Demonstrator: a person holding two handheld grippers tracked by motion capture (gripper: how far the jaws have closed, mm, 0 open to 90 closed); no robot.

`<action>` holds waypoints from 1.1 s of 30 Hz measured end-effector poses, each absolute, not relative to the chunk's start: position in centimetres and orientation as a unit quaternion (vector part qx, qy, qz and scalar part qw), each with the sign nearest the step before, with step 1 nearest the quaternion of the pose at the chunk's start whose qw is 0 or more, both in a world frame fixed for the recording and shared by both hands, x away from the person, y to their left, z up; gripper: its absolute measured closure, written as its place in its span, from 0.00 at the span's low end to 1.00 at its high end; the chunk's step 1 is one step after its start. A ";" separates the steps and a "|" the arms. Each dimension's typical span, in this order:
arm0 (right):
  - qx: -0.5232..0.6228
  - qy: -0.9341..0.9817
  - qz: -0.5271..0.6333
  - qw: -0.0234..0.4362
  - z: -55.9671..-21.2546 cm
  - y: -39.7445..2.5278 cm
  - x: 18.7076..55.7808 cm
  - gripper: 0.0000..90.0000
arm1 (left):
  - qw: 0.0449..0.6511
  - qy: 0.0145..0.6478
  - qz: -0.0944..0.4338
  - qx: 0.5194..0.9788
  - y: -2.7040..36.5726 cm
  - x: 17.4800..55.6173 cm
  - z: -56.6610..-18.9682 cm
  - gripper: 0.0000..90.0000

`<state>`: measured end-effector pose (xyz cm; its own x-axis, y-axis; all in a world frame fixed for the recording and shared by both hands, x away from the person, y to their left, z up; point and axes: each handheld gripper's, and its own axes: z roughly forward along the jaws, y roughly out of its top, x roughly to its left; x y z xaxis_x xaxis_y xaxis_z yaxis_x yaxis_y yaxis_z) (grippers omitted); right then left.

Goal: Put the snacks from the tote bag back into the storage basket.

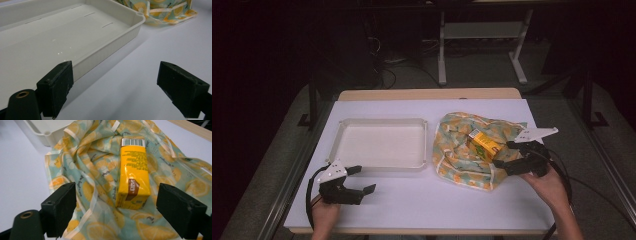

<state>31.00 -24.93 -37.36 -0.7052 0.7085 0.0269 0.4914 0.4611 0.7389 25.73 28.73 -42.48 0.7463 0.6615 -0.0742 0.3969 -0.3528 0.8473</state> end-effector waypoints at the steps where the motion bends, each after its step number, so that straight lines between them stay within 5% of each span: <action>1: 0.355 0.844 0.376 0.144 -37.4 -24.9 31.2 0.18 | 0.466 0.327 0.142 0.810 28.7 25.7 -42.5 0.15; 23: 0.395 0.839 0.350 0.133 -39.7 -24.0 35.0 0.26 | 0.467 0.325 0.141 0.810 28.7 25.8 -42.5 0.15; 33: 0.401 0.841 0.344 0.119 -40.8 -23.5 35.3 0.43 | 0.468 0.324 0.141 0.810 28.8 25.7 -42.4 0.15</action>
